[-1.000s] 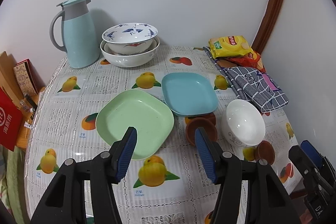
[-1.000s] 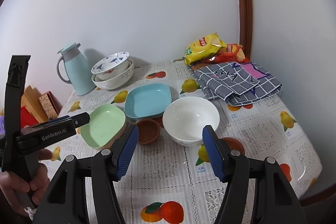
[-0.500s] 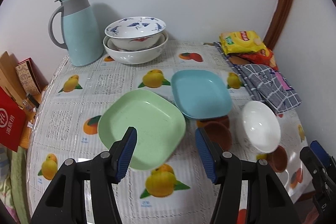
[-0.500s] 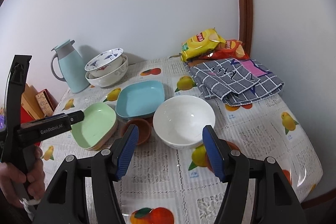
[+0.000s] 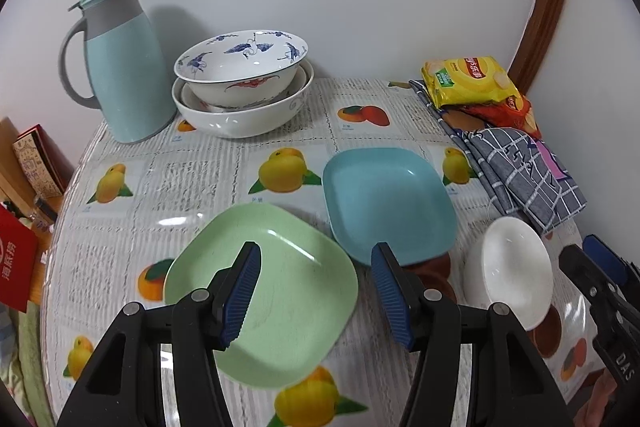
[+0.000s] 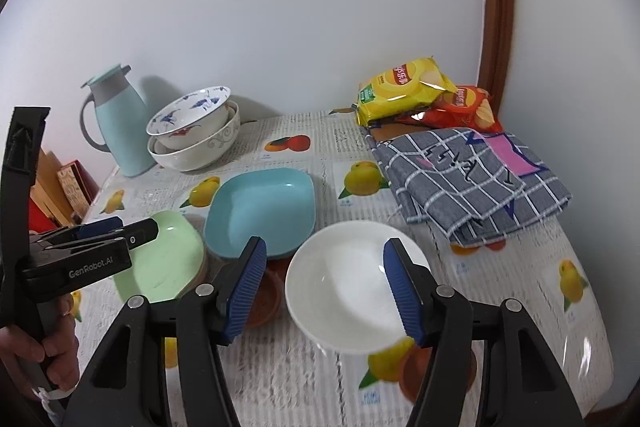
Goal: Organize plates and bowls
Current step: 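Move both tools to the blue square plate rim and close on it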
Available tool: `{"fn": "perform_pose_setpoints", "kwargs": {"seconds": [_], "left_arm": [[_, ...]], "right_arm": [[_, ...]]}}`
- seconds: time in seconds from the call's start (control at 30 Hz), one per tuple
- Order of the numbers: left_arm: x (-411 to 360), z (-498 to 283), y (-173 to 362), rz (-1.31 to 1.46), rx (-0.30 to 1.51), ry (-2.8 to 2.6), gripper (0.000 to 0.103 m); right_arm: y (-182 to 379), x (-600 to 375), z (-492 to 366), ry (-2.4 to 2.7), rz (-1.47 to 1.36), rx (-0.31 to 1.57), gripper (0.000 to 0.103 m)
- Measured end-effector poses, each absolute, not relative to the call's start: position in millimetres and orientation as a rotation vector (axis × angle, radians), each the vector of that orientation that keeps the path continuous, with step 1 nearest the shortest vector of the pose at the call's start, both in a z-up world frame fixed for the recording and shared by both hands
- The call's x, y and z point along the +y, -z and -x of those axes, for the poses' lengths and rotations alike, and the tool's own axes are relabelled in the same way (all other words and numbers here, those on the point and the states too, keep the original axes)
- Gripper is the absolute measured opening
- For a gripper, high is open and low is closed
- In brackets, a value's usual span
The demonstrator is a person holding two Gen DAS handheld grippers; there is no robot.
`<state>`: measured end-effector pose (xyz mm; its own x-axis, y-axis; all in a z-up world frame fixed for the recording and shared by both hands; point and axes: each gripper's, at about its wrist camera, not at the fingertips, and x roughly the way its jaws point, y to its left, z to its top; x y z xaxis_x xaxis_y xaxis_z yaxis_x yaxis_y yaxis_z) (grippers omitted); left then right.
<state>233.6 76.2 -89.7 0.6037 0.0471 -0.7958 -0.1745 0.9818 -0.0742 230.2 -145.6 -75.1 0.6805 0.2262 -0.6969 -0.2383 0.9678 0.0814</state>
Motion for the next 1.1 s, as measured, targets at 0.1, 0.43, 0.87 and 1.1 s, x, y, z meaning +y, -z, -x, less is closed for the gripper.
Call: {"fn": "perform_pose_setpoints", "kwargs": {"seconds": [0.1,0.43,0.87,1.1], "left_arm": [[79,-247,98,0.161,0.933,-0.117,0.055],[81,-286,121,0.180,0.978,-0.090,0.055],[84,-325,150,0.211,1.043,-0.068,0.055],[86,-341,160,0.226,1.067,-0.076,0.055]], "right_arm": [[81,-139,-250,-0.274,0.009,0.804,0.054],[103,-105,-301,-0.309,0.048,0.870,0.053],[132,-80,-352,-0.296,0.072,0.967,0.053],[143,-74,-368,-0.273,0.088,0.987,0.053]]}}
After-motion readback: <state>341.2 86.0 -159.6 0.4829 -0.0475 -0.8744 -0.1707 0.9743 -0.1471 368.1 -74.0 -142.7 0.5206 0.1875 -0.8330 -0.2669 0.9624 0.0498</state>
